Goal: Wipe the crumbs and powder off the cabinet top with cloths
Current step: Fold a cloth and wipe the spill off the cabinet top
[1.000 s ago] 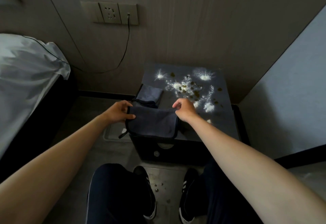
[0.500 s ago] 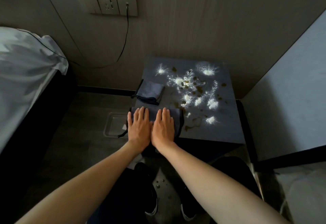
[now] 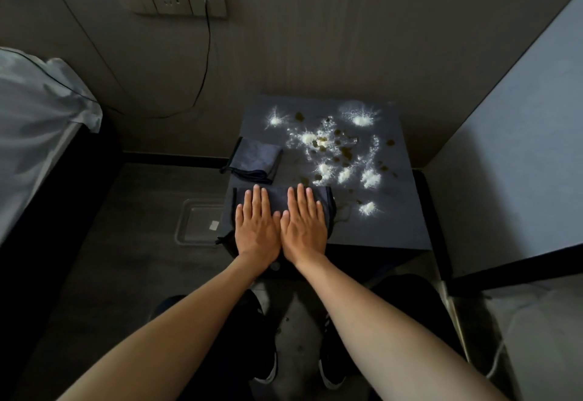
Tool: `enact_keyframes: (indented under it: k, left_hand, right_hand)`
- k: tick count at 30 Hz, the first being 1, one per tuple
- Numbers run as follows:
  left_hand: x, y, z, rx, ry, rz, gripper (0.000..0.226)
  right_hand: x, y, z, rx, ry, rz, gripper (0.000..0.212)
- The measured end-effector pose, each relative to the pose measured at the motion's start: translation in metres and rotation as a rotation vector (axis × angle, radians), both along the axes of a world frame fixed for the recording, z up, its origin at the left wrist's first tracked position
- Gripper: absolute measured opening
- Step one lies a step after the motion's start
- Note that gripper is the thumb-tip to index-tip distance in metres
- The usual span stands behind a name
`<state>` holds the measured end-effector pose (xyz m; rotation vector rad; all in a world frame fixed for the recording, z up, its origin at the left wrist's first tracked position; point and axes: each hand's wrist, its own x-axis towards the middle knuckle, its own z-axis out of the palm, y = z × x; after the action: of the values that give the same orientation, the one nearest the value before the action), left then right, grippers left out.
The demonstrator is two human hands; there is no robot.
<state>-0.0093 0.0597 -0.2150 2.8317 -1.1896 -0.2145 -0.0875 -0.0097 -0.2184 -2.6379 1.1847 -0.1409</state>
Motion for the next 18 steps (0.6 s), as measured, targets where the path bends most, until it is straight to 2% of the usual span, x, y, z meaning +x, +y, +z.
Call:
enact_keyframes:
  k: [13,18]
  left_hand:
    - [-0.063,-0.063,0.005,0.033,0.071,-0.035,0.065]
    - [-0.085,-0.089,0.008,0.037,0.101,-0.066,0.065]
  right_hand:
    - [-0.068,-0.06,0.003,0.002,0.02,-0.015,0.07]
    - [-0.093,-0.084,0.003,0.009,0.041,-0.052,0.06]
